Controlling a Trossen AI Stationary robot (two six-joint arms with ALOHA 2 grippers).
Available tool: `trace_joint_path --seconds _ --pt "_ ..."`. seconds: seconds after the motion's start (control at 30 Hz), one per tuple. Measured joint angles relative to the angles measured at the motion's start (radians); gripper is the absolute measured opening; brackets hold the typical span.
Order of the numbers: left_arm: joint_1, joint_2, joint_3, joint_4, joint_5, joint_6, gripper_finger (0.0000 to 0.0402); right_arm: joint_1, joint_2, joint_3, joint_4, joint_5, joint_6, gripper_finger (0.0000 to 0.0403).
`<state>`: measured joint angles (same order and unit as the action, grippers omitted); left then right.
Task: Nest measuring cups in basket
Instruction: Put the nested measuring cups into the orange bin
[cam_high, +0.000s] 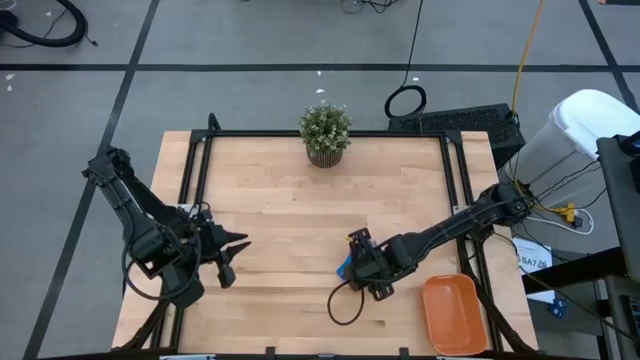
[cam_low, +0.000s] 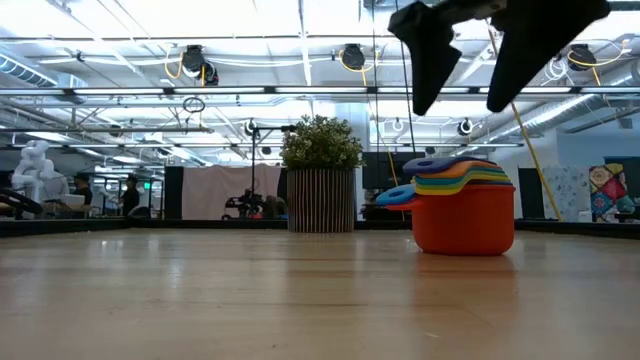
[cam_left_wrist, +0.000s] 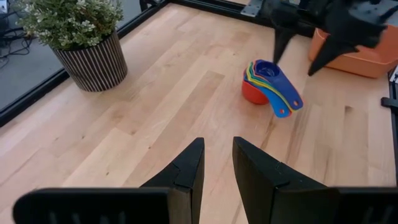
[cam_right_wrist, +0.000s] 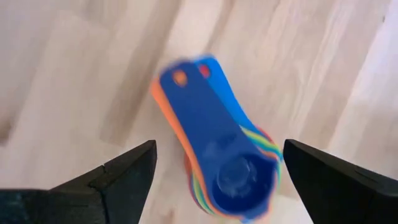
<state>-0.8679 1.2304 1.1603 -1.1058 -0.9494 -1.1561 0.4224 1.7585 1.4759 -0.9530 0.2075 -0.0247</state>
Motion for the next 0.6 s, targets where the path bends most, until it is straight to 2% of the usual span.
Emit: trace_joint_path --seconds 0.37,0.6 --pt "0.004 0.000 0.000 0.002 0.000 -0.016 0.0088 0.040 0.115 0.002 0.008 0.000 -0.034 0.0341" --pt "0.003 0.000 0.000 0.003 0.000 -0.018 0.0088 0.035 0.137 0.001 0.034 0.000 -0.071 0.0341"
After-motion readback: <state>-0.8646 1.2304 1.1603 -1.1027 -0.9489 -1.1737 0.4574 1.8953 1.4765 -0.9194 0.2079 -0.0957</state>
